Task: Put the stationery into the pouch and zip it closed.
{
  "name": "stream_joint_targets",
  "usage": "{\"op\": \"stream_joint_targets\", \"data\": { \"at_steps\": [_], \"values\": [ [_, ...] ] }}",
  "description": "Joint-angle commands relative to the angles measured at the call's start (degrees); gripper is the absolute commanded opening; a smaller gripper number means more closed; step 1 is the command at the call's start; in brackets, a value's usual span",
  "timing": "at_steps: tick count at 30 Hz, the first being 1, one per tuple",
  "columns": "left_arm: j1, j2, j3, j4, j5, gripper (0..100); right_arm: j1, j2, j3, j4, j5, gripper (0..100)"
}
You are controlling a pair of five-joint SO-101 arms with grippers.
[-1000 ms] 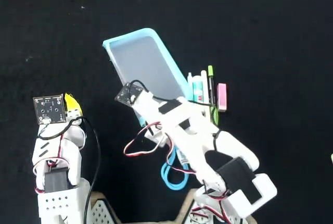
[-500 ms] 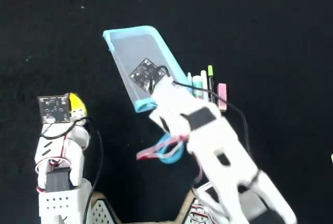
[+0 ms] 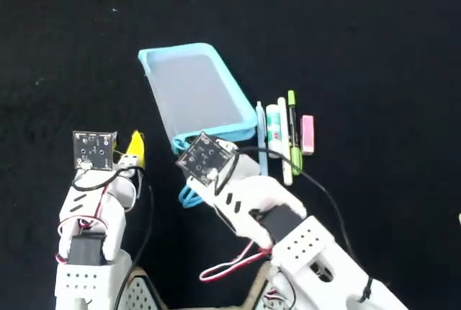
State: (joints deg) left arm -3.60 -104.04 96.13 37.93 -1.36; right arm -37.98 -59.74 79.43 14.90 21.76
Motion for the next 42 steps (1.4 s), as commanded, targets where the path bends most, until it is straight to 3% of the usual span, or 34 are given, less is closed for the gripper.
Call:
{"op": "stream_joint_targets", "data": {
  "at_steps": [1,6,21,30,42],
  "values": [
    [1.89,-0.44,1.19,0.79,0.88,14,-0.62,-2.33,-0.22,-2.9,-1.67,1.1],
    [7.43,-0.44,1.19,2.2,1.05,14,-0.35,-2.33,-0.22,-2.99,-6.86,1.1],
    [16.31,-0.44,0.75,1.76,1.05,15,-0.35,-2.33,-0.04,-2.99,-6.68,1.1],
    [16.92,-0.53,1.19,-3.43,1.32,15,-0.35,-2.33,-0.04,-2.99,-6.59,1.1],
    [17.1,-0.53,-4.09,5.8,0.97,15,-0.44,-2.33,-0.04,-2.99,-6.59,1.1]
  ]
}}
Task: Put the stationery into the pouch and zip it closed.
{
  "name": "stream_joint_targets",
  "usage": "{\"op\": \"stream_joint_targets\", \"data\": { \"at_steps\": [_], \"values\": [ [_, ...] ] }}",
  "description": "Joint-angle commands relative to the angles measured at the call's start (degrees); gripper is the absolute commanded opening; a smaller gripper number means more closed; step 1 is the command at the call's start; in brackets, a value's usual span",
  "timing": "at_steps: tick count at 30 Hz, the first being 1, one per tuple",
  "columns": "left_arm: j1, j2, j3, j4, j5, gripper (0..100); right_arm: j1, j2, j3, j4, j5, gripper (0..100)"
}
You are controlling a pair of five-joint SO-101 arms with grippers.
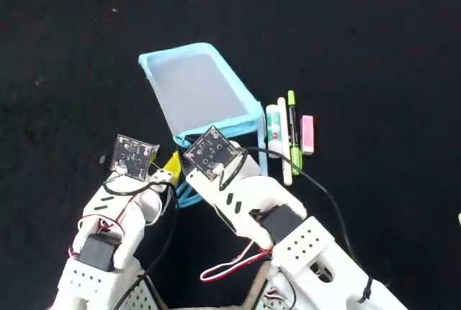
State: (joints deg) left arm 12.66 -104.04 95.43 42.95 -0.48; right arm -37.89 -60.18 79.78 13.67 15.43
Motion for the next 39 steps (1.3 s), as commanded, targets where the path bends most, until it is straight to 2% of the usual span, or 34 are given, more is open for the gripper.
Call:
{"op": "stream_joint_targets", "data": {
  "at_steps": [1,15,21,29,39],
  "values": [
    [0.84,-0.53,-3.38,0.79,0.09,15,-0.53,-1.89,-0.4,-1.76,-0.26,1.1],
    [0.84,-0.53,-4.97,0.18,0.0,15,-0.53,-1.89,-0.57,-1.76,-0.26,1.1],
    [0.75,-0.53,-10.59,7.74,-3.96,15,-0.53,-1.89,-0.57,-1.76,-0.26,1.1],
    [0.75,-0.53,-11.47,8.09,-4.04,15,-0.53,-1.89,-0.57,-1.76,-0.26,1.1],
    [0.4,-0.53,-2.95,-5.36,-4.13,15,-0.53,-1.89,-0.66,-1.76,-0.18,1.1]
  ]
}}
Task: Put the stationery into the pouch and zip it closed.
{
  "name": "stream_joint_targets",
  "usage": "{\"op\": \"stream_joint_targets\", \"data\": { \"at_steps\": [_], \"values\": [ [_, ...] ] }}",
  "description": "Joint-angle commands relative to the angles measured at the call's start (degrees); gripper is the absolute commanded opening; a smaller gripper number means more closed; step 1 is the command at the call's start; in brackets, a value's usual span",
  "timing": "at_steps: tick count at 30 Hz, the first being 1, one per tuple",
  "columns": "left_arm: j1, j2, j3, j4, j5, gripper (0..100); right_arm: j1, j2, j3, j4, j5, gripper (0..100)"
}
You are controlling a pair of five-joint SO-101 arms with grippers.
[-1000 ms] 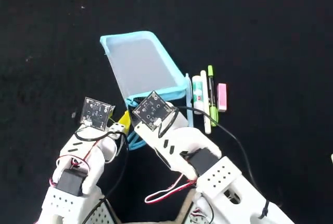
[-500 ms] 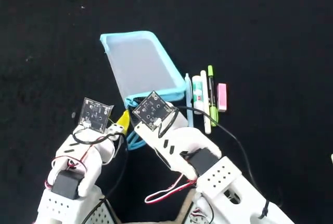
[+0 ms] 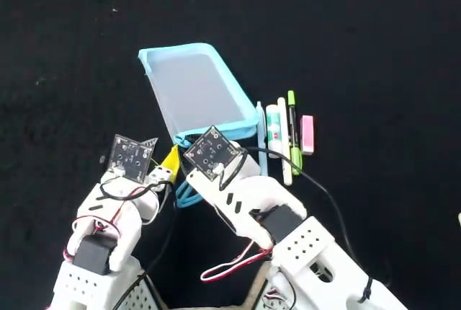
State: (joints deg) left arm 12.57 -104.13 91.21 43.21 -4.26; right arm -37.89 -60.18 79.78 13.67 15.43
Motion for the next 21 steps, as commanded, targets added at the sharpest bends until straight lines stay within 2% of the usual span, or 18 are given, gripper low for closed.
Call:
{"op": "stream_joint_targets", "data": {
  "at_steps": [1,8,17,21],
  "values": [
    [0.4,-0.44,1.8,-6.77,-0.35,14,-0.53,-1.89,-0.66,-1.76,-0.18,1.1],
    [0.31,-0.35,6.11,-12.31,-0.62,14,-0.7,-1.89,-0.57,-1.76,-0.18,1.1],
    [0.31,-0.35,6.11,-12.4,-0.53,14,-0.7,-1.89,-0.4,-1.41,-0.18,1.1],
    [0.31,-0.35,6.11,-12.4,-0.53,4,-0.44,-1.89,-0.4,-1.41,-0.18,1.1]
  ]
}}
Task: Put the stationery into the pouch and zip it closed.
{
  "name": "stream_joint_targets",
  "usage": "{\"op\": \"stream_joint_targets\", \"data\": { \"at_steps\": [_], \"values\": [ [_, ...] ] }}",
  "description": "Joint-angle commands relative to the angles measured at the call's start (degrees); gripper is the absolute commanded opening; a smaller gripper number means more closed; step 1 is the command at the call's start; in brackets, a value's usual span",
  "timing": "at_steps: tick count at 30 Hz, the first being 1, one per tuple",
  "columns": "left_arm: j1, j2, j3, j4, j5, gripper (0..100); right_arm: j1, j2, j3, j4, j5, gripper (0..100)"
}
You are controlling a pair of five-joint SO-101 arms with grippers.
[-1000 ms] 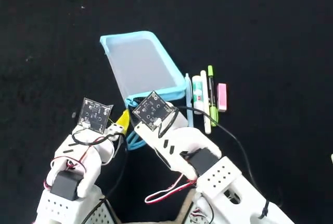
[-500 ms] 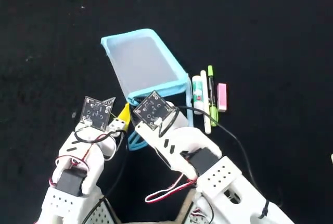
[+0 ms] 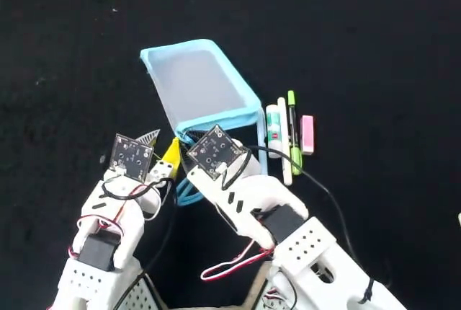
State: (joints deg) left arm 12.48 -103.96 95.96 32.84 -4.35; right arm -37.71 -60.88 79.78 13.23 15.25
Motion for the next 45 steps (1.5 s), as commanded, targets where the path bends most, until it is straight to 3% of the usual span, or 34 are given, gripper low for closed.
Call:
{"op": "stream_joint_targets", "data": {
  "at_steps": [1,5,11,16,22,26,32,45],
  "values": [
    [0.4,-0.53,1.36,-2.02,-0.44,2,-0.62,-1.19,-0.4,-0.97,0.0,1.1],
    [0.04,-0.53,1.36,-2.02,-0.26,3,-0.62,-1.27,-0.4,-0.88,0.0,1.1],
    [-6.81,-0.53,0.48,-2.2,0.09,3,-0.53,-1.27,-0.4,-0.88,0.0,1.1],
    [-7.52,-0.53,0.13,-1.76,4.48,3,-0.53,-1.27,-0.4,-0.88,-0.09,1.1],
    [-7.34,-0.53,-9.19,14.24,4.75,19,-0.53,-1.27,-0.31,-0.88,-0.09,1.1],
    [-6.9,-0.53,-12.62,19.69,4.4,19,-0.53,-1.27,-0.31,-0.88,-0.09,1.1],
    [3.21,-0.53,-12.79,19.43,0.53,19,-0.53,-1.27,-0.31,-0.88,-0.09,1.1],
    [2.95,-0.44,-7.52,6.51,-2.2,19,2.02,-1.27,-0.57,-0.88,-0.09,1.1]
  ]
}}
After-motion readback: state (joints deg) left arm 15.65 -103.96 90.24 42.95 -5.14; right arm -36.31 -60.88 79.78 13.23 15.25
